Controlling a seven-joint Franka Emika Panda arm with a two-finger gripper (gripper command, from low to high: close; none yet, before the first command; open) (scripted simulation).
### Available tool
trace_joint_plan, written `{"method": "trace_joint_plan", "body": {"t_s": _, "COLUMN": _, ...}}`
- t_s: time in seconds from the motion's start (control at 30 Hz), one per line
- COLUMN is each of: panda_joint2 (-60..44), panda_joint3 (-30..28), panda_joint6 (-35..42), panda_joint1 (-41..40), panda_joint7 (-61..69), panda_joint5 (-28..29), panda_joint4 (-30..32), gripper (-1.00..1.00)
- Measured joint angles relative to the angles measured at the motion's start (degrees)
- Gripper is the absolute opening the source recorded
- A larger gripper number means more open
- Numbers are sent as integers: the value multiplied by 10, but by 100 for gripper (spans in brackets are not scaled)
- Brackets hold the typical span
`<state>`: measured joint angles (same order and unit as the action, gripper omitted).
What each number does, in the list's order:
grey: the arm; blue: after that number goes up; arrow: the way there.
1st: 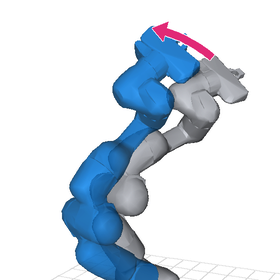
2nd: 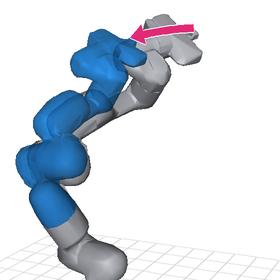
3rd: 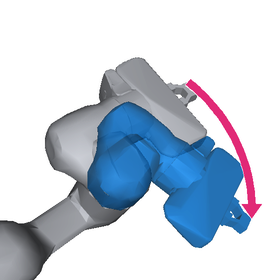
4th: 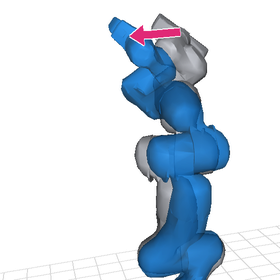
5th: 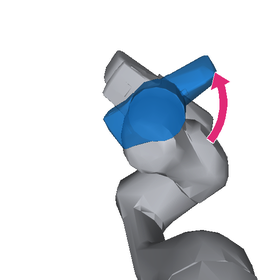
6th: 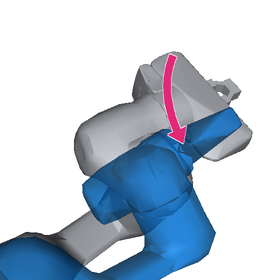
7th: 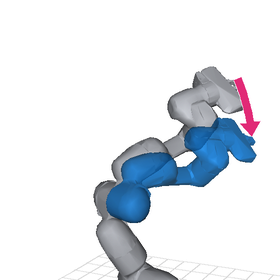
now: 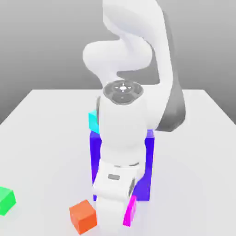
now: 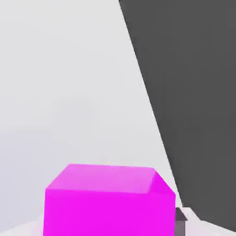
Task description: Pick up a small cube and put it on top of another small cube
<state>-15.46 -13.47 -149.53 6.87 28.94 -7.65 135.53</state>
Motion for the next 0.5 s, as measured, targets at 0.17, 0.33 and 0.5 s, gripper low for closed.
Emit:
{"method": "trace_joint_plan", "body": {"t_s": 0.17, "panda_joint2": 5, "panda_joint3": -75, "panda_joint6": 20, "panda_joint1": -68, "panda_joint7": -42, "panda_joint5": -23, "panda_joint4": -8, "gripper": -100}}
{"method": "trace_joint_plan", "body": {"t_s": 0.33, "panda_joint2": -2, "panda_joint3": -149, "panda_joint6": 28, "panda_joint1": -144, "panda_joint7": -86, "panda_joint5": -59, "panda_joint4": -17, "gripper": -100}}
{"method": "trace_joint_plan", "body": {"t_s": 0.5, "panda_joint2": -72, "panda_joint3": -115, "panda_joint6": -25, "panda_joint1": -190, "panda_joint7": -51, "panda_joint5": -127, "panda_joint4": -26, "gripper": 100}}
